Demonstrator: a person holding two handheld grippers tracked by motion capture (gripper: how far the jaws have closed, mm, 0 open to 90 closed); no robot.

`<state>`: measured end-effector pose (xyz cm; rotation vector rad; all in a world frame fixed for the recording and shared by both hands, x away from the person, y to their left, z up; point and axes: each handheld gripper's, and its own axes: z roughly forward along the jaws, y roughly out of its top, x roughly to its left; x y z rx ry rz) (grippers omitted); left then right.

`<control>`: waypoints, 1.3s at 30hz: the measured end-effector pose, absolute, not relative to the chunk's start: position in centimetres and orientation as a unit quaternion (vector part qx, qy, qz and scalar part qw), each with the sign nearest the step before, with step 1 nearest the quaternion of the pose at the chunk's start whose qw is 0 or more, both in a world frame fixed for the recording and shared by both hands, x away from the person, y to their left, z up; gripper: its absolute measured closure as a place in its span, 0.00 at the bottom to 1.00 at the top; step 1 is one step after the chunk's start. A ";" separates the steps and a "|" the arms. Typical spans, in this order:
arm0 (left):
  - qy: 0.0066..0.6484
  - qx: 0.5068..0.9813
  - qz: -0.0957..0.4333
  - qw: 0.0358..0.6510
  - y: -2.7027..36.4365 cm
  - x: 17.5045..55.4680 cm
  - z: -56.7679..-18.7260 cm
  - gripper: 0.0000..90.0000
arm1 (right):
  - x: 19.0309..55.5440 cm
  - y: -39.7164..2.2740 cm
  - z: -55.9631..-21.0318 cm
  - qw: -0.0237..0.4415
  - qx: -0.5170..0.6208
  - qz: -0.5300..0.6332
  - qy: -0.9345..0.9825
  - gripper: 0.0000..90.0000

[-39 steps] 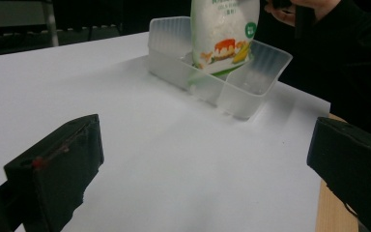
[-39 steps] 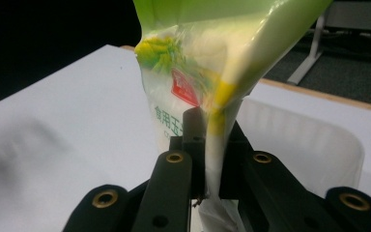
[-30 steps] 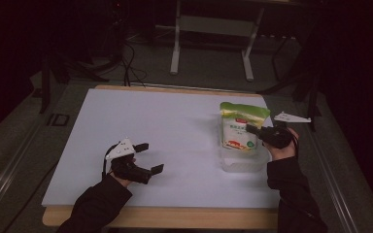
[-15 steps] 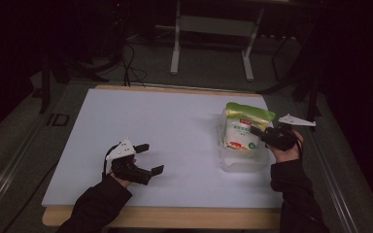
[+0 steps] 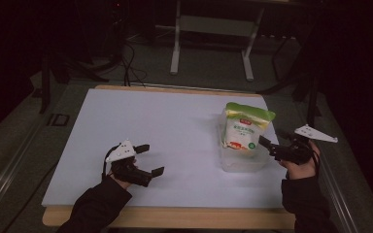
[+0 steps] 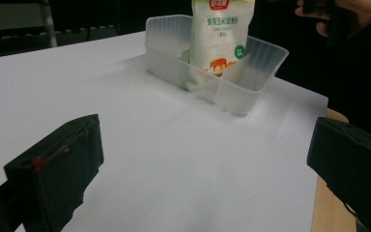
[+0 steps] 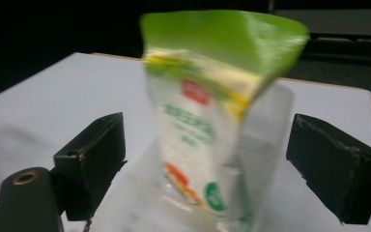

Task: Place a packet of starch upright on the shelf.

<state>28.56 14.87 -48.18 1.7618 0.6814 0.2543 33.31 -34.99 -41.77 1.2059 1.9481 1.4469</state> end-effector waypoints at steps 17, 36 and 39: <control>0.280 0.761 0.107 0.575 14.9 27.8 -48.2 0.00 | 30.4 -28.8 -41.8 0.172 0.352 0.560 0.730 0.15; 0.276 0.768 0.100 0.569 14.9 26.9 -48.7 0.00 | 27.8 -25.2 -44.4 0.150 0.322 0.562 0.747 0.15; 0.275 0.767 0.102 0.571 15.0 26.8 -48.7 0.00 | 27.4 -25.0 -44.9 0.151 0.319 0.561 0.749 0.15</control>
